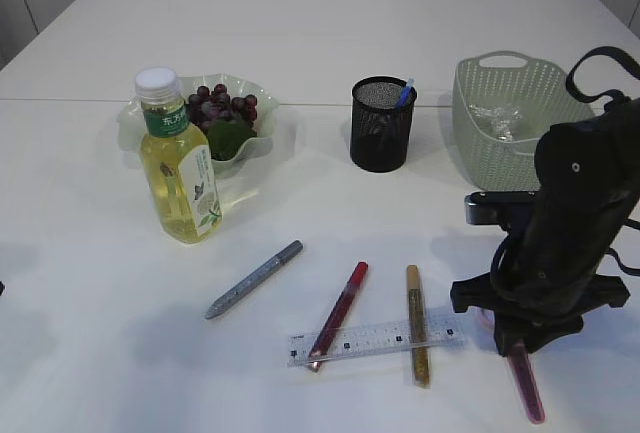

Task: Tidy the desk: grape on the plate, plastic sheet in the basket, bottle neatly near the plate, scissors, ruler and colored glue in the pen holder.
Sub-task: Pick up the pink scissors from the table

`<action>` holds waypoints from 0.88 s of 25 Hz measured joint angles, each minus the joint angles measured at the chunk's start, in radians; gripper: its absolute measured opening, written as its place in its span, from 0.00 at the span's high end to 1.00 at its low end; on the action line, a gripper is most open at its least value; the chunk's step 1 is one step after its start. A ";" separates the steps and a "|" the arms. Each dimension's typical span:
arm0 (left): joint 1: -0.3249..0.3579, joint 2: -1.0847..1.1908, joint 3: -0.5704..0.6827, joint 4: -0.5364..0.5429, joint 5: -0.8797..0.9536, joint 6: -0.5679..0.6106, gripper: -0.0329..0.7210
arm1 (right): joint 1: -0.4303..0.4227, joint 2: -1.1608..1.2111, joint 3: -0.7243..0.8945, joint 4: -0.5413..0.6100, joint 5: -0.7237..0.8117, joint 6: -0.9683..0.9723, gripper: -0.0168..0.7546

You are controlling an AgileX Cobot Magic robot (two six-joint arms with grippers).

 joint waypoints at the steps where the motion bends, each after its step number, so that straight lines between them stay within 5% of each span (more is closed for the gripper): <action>1: 0.000 0.000 0.000 0.000 0.000 0.000 0.37 | 0.000 0.000 0.000 0.000 0.001 -0.002 0.67; 22: 0.000 0.000 0.000 0.000 0.000 0.000 0.37 | 0.000 -0.062 -0.135 0.060 0.061 -0.078 0.67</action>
